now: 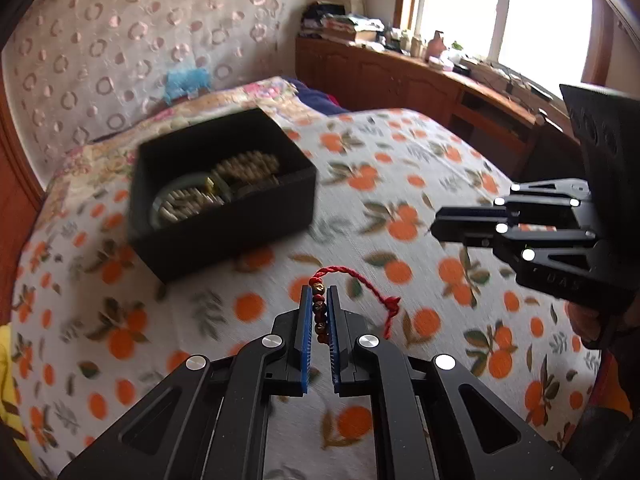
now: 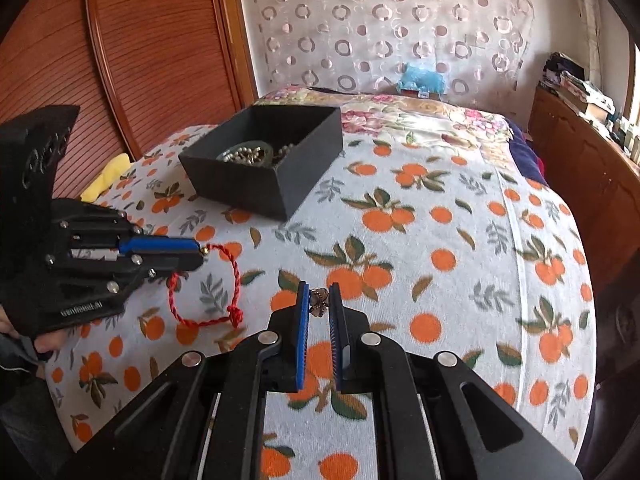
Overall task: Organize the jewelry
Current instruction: 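Lift the red bracelet and lower it into the black box with the left tool, then open the left tool to release the red bracelet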
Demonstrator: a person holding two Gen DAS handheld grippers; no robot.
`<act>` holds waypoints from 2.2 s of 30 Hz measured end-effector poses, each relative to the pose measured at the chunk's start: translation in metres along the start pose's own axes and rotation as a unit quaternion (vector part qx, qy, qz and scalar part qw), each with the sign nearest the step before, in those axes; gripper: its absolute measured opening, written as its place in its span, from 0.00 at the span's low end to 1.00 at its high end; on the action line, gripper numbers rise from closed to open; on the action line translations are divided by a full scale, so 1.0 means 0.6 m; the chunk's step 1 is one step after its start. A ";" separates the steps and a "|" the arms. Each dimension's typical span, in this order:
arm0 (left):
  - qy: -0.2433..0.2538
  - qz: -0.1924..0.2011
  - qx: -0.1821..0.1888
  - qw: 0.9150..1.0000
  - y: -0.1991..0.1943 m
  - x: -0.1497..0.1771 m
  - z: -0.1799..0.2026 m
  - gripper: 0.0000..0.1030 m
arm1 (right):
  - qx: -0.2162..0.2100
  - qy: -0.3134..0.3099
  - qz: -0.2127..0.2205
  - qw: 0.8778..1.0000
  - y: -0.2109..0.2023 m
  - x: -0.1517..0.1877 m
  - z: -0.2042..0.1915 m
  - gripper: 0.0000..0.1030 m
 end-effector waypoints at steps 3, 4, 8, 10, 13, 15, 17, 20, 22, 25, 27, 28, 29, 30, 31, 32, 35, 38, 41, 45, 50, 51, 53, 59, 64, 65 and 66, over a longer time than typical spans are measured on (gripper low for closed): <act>-0.007 0.014 -0.008 1.000 -0.011 -0.021 -0.018 0.06 | -0.002 -0.007 0.010 1.000 0.002 -0.023 -0.003 0.11; -0.010 0.020 -0.011 1.000 -0.015 -0.029 -0.025 0.06 | -0.003 -0.012 0.015 1.000 0.003 -0.035 -0.005 0.11; -0.020 0.043 -0.023 0.999 -0.034 -0.060 -0.051 0.06 | -0.008 -0.023 0.028 0.999 0.008 -0.068 -0.012 0.11; -0.023 0.052 -0.029 0.998 -0.040 -0.072 -0.062 0.06 | -0.012 -0.027 0.033 0.999 0.012 -0.086 -0.016 0.11; -0.030 0.063 -0.041 0.997 -0.045 -0.087 -0.088 0.06 | -0.019 -0.029 0.041 0.999 0.018 -0.110 -0.021 0.11; -0.037 0.068 -0.049 0.996 -0.046 -0.096 -0.106 0.06 | -0.025 -0.030 0.047 0.998 0.026 -0.129 -0.026 0.11; -0.042 0.072 -0.056 0.995 -0.047 -0.104 -0.122 0.06 | -0.032 -0.030 0.051 0.998 0.034 -0.142 -0.030 0.11; -0.049 0.078 -0.065 0.994 -0.047 -0.116 -0.144 0.06 | -0.040 -0.030 0.053 0.997 0.052 -0.163 -0.038 0.11; -0.051 0.080 -0.070 0.993 -0.046 -0.123 -0.156 0.06 | -0.043 -0.032 0.052 0.997 0.062 -0.170 -0.044 0.11; -0.056 0.081 -0.075 0.992 -0.041 -0.129 -0.167 0.06 | -0.046 -0.033 0.049 0.997 0.077 -0.180 -0.050 0.11; -0.058 0.082 -0.078 0.992 -0.037 -0.134 -0.175 0.06 | -0.046 -0.034 0.050 0.997 0.084 -0.184 -0.052 0.11; -0.060 0.082 -0.080 0.992 -0.035 -0.136 -0.177 0.06 | -0.047 -0.033 0.051 0.997 0.087 -0.186 -0.052 0.11; -0.063 0.082 -0.080 0.991 -0.032 -0.139 -0.181 0.06 | -0.045 -0.033 0.050 0.997 0.089 -0.186 -0.051 0.11; -0.065 0.081 -0.080 0.991 -0.030 -0.140 -0.184 0.06 | -0.044 -0.033 0.050 0.997 0.090 -0.186 -0.052 0.11; -0.067 0.081 -0.079 0.991 -0.027 -0.144 -0.187 0.06 | -0.043 -0.034 0.050 0.997 0.091 -0.187 -0.051 0.11; -0.068 0.081 -0.079 0.991 -0.024 -0.145 -0.189 0.06 | -0.042 -0.035 0.051 0.997 0.091 -0.187 -0.051 0.11; -0.075 0.078 -0.077 0.991 -0.010 -0.150 -0.198 0.06 | -0.040 -0.032 0.052 0.997 0.091 -0.184 -0.046 0.20; -0.077 0.075 -0.080 0.991 0.002 -0.155 -0.205 0.06 | -0.041 -0.023 0.054 0.997 0.089 -0.182 -0.041 0.24; -0.080 0.072 -0.079 0.991 0.014 -0.155 -0.204 0.06 | -0.038 -0.021 0.058 0.997 0.084 -0.181 -0.039 0.24; -0.078 0.070 -0.081 0.991 0.025 -0.161 -0.202 0.06 | -0.034 -0.014 0.061 0.997 0.076 -0.175 -0.034 0.24; -0.076 0.061 -0.084 0.992 0.037 -0.162 -0.193 0.06 | -0.028 -0.008 0.065 0.997 0.061 -0.160 -0.029 0.24; -0.075 0.060 -0.084 0.992 0.037 -0.162 -0.192 0.06 | -0.028 -0.008 0.065 0.997 0.061 -0.160 -0.029 0.24; -0.076 0.058 -0.086 0.992 0.034 -0.158 -0.188 0.09 | -0.024 -0.005 0.067 0.997 0.054 -0.154 -0.026 0.24; -0.079 0.068 -0.096 0.990 0.006 -0.139 -0.177 0.31 | -0.014 0.006 0.076 0.997 0.028 -0.133 -0.016 0.24; -0.081 0.080 -0.107 0.988 -0.025 -0.113 -0.163 0.58 | -0.009 0.014 0.083 0.996 0.013 -0.115 -0.017 0.24; -0.083 0.085 -0.109 0.987 -0.033 -0.107 -0.160 0.63 | -0.008 0.016 0.084 0.996 0.009 -0.110 -0.019 0.24; -0.086 0.089 -0.111 0.986 -0.040 -0.103 -0.159 0.71 | -0.007 0.018 0.086 0.996 0.006 -0.107 -0.021 0.24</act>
Point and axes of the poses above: each gripper's, at about its wrist camera, not at the fingertips, and y roughly the way its jaws point, z to its right, x to its underside, the point moved 8 cm from there along y, roughly the way its jaws point, and after that the axes turned 2 degrees about -y, right-handed, at the moved point
